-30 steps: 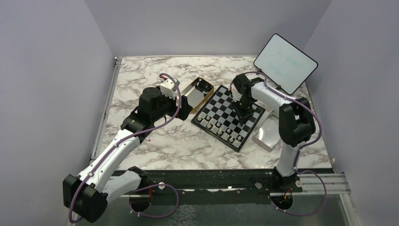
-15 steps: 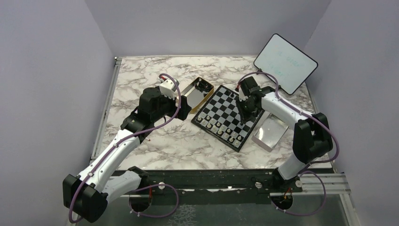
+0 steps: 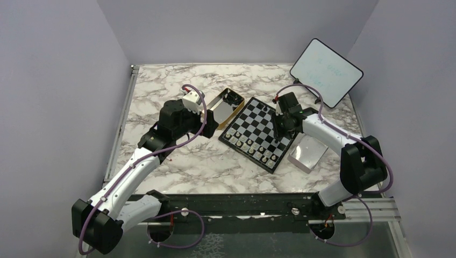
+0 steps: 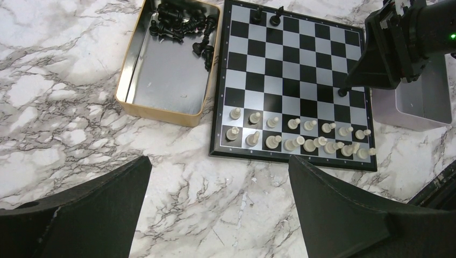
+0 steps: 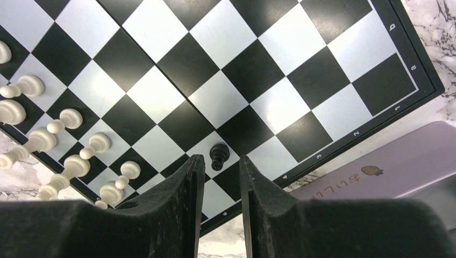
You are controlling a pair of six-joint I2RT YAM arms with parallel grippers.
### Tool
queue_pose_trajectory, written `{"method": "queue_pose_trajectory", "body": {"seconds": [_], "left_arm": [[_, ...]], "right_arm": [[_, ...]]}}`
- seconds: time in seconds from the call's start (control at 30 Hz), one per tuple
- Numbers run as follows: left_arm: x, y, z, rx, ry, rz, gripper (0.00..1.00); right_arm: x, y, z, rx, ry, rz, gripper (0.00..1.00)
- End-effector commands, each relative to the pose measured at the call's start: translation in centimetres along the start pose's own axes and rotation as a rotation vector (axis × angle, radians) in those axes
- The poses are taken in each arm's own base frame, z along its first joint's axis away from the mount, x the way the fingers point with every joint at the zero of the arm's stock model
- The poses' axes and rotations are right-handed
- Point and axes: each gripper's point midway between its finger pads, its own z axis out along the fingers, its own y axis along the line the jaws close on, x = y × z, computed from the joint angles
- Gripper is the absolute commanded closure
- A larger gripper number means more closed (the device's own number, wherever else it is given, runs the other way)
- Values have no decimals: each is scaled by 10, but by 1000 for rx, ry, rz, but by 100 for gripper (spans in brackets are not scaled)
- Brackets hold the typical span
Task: Set up the chess pieces on the board
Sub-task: Move the chess piece to the chessboard.
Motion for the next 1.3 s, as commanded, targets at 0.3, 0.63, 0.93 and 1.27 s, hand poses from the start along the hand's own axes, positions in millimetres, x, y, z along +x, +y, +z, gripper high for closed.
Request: {"method": "queue_pose_trajectory", "body": {"seconds": [0.3, 0.63, 0.93, 1.27], "left_arm": [[-7, 1, -4, -12, -21, -4, 1], [-7, 1, -4, -12, -21, -4, 1], [-8, 1, -5, -14, -26, -3, 1], [-8, 0, -6, -11, -30, -4, 1]], "right_arm": [[1, 2, 18, -12, 11, 33, 70], [10, 6, 19, -37, 41, 39, 71], [16, 2, 15, -14, 73, 42, 74], [14, -5, 11, 25, 63, 39, 90]]}}
